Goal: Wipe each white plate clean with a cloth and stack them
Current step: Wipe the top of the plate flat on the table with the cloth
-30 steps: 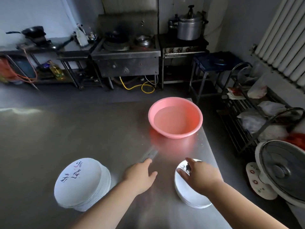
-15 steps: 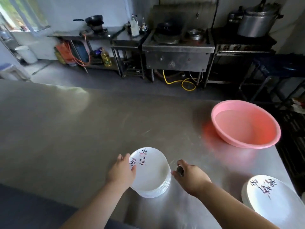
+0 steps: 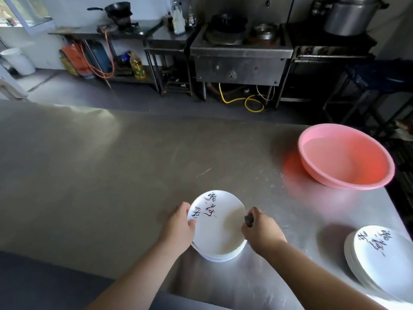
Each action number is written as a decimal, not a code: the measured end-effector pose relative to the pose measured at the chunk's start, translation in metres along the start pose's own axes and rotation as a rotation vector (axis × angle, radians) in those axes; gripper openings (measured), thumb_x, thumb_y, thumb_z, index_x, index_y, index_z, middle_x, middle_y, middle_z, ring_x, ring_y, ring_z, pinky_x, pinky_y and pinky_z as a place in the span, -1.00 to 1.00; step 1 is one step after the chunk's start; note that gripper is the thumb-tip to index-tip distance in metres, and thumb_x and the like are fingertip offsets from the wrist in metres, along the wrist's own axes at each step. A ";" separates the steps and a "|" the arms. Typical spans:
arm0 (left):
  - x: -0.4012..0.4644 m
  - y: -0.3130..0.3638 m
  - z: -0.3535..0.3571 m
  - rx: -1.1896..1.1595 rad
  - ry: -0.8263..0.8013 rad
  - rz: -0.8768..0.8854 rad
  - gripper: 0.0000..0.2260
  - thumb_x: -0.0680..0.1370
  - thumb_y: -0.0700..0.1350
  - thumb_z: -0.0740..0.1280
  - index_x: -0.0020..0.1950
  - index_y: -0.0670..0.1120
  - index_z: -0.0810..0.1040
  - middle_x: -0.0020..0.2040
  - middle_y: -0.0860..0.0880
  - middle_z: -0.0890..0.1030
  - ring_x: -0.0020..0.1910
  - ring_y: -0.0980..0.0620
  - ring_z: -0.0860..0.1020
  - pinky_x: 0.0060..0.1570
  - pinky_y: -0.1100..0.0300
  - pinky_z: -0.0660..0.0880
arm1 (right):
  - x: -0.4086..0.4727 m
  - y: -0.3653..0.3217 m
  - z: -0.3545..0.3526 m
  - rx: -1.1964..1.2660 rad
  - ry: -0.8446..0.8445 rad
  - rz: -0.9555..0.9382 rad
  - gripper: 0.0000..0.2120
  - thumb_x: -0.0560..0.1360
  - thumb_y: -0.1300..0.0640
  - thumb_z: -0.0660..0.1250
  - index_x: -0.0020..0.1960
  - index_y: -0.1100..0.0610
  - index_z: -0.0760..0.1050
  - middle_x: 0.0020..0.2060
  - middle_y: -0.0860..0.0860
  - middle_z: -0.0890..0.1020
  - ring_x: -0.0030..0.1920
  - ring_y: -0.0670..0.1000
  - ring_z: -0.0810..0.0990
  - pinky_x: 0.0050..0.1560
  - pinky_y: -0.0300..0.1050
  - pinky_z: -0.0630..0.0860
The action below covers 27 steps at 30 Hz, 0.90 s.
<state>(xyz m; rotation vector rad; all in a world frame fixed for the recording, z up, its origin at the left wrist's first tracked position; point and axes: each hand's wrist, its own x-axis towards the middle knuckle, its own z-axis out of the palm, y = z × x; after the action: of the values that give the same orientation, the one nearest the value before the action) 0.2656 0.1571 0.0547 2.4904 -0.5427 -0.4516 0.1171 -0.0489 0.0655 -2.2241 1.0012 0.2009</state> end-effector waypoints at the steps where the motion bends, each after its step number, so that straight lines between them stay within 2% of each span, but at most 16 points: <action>1: -0.001 0.001 0.000 -0.059 -0.002 -0.007 -0.84 0.58 -0.15 0.33 0.07 0.09 0.46 -0.10 0.10 0.54 -0.11 0.01 0.53 -0.10 0.04 0.55 | -0.002 0.002 -0.003 0.039 0.009 0.005 -0.96 0.53 0.07 0.24 -0.05 0.01 0.38 -0.23 -0.05 0.65 -0.21 0.08 0.64 -0.22 -0.03 0.58; 4: -0.008 0.014 0.001 -0.192 -0.052 0.023 -0.67 0.56 -0.11 0.31 0.12 0.35 0.45 -0.11 0.17 0.60 -0.16 0.21 0.57 -0.29 0.22 0.50 | -0.012 0.016 -0.018 0.149 0.045 0.003 -0.94 0.49 0.09 0.25 -0.07 -0.04 0.39 -0.30 -0.04 0.66 -0.30 0.06 0.67 -0.29 -0.04 0.59; 7: -0.019 0.040 0.012 -0.245 -0.166 0.043 -0.51 0.54 -0.08 0.30 0.20 0.54 0.33 -0.13 0.41 0.58 -0.20 0.32 0.56 -0.30 0.26 0.45 | -0.025 0.046 -0.037 0.247 0.092 0.011 -0.91 0.50 0.12 0.28 -0.09 -0.05 0.41 -0.35 -0.03 0.65 -0.42 -0.01 0.65 -0.31 -0.03 0.60; 12: -0.045 0.082 0.060 -0.188 -0.315 0.097 -0.49 0.56 -0.02 0.30 0.14 0.62 0.20 -0.21 0.25 0.56 -0.31 0.22 0.55 -0.44 0.37 0.38 | -0.050 0.120 -0.066 0.225 0.110 0.087 -0.90 0.56 0.12 0.27 -0.10 -0.04 0.41 -0.41 -0.02 0.67 -0.46 -0.02 0.65 -0.38 -0.02 0.60; 15: -0.065 0.099 0.101 -0.165 -0.326 0.135 -0.49 0.54 -0.03 0.30 0.12 0.61 0.20 -0.21 0.24 0.57 -0.29 0.23 0.55 -0.47 0.39 0.33 | -0.062 0.161 -0.073 0.140 0.087 0.126 -0.89 0.60 0.10 0.26 -0.11 0.01 0.39 -0.42 0.02 0.66 -0.46 -0.02 0.63 -0.28 0.03 0.62; 19: -0.081 0.101 0.151 -0.180 -0.390 0.063 -0.53 0.55 -0.12 0.28 0.16 0.50 0.31 -0.36 0.18 0.50 -0.38 0.17 0.48 -0.36 0.28 0.44 | -0.062 0.199 -0.068 0.066 0.043 0.178 -0.91 0.60 0.04 0.26 -0.07 0.01 0.40 -0.34 -0.02 0.66 -0.34 0.02 0.66 -0.24 -0.03 0.60; 22: -0.086 0.097 0.177 -0.155 -0.419 0.000 -0.55 0.56 -0.10 0.28 0.30 0.39 0.34 -0.37 0.12 0.48 -0.40 0.15 0.46 -0.29 0.15 0.49 | -0.055 0.220 -0.059 0.022 0.017 0.209 -0.88 0.58 0.02 0.25 -0.09 0.03 0.36 -0.28 -0.04 0.63 -0.26 0.06 0.64 -0.28 -0.08 0.51; 25: -0.092 0.099 0.194 -0.106 -0.400 -0.017 -0.55 0.54 -0.06 0.27 0.30 0.41 0.33 -0.35 0.18 0.49 -0.40 0.16 0.46 -0.33 0.20 0.42 | -0.048 0.239 -0.050 -0.038 0.011 0.220 -0.83 0.57 -0.01 0.24 -0.13 0.00 0.30 -0.30 -0.11 0.56 -0.32 -0.07 0.53 -0.42 -0.15 0.35; 27: -0.094 0.101 0.200 -0.057 -0.375 -0.015 -0.56 0.55 -0.05 0.28 0.32 0.39 0.32 -0.32 0.17 0.50 -0.36 0.21 0.48 -0.35 0.24 0.34 | -0.046 0.248 -0.046 -0.053 0.010 0.217 -0.81 0.58 -0.01 0.25 -0.14 -0.02 0.28 -0.31 -0.13 0.52 -0.33 -0.07 0.49 -0.41 -0.12 0.31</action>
<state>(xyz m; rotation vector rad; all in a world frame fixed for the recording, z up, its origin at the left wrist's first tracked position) 0.0716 0.0357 -0.0279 2.3656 -0.6443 -0.9367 -0.0963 -0.1679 -0.0110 -2.1628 1.2566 0.3170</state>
